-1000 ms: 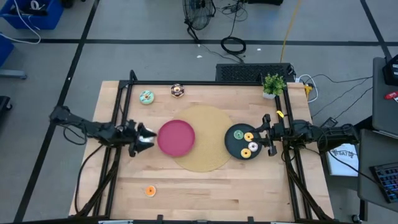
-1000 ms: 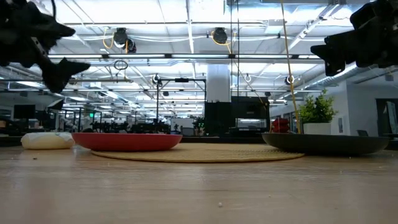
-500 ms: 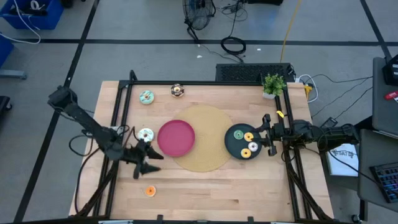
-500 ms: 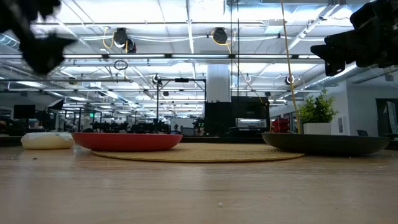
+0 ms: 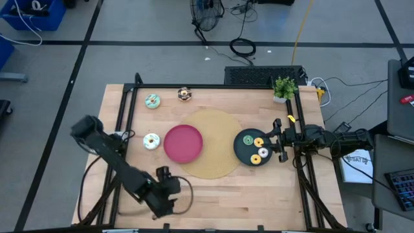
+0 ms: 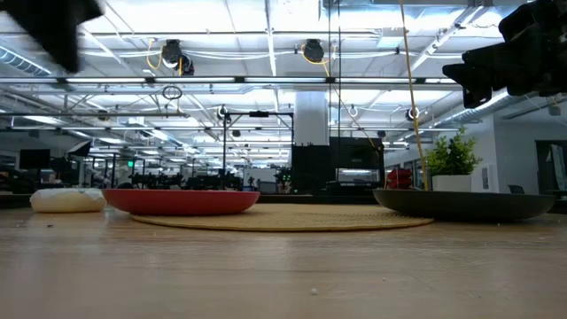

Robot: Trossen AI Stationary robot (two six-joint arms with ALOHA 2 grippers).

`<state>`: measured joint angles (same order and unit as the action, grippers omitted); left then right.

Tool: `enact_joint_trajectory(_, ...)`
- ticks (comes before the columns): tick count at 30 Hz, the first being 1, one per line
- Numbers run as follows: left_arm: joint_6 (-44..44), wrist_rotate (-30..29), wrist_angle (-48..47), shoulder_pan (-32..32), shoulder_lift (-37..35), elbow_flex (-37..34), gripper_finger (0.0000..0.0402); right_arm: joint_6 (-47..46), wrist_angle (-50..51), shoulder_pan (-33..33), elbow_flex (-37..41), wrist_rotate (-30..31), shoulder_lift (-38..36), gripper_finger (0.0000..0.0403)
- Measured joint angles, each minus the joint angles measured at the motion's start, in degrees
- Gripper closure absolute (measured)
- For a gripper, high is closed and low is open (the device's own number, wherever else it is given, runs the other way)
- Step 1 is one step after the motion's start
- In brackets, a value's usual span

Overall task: Pick & Place donuts
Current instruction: Put the small orange donut on the black plate

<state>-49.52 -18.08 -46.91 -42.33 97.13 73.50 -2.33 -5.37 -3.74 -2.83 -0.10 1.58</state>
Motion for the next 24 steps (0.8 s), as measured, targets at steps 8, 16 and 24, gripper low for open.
enact_joint_trajectory(8, -13.4, 15.4, -14.5, -3.1, 12.1, 4.6, 0.0082, 0.0, 0.0, 0.0, 0.0, 0.0, 0.0, 0.0253)
enact_joint_trajectory(16, -20.7, 17.6, -17.0, -7.9, 13.1, 2.1, 0.0082, 0.0, 0.0, 0.0, 0.0, 0.0, 0.0, 0.0251)
enact_joint_trajectory(24, -22.9, 17.9, -17.6, -11.9, 13.0, 2.1, 0.0082, 0.0, 0.0, 0.0, 0.0, 0.0, 0.0, 0.0252)
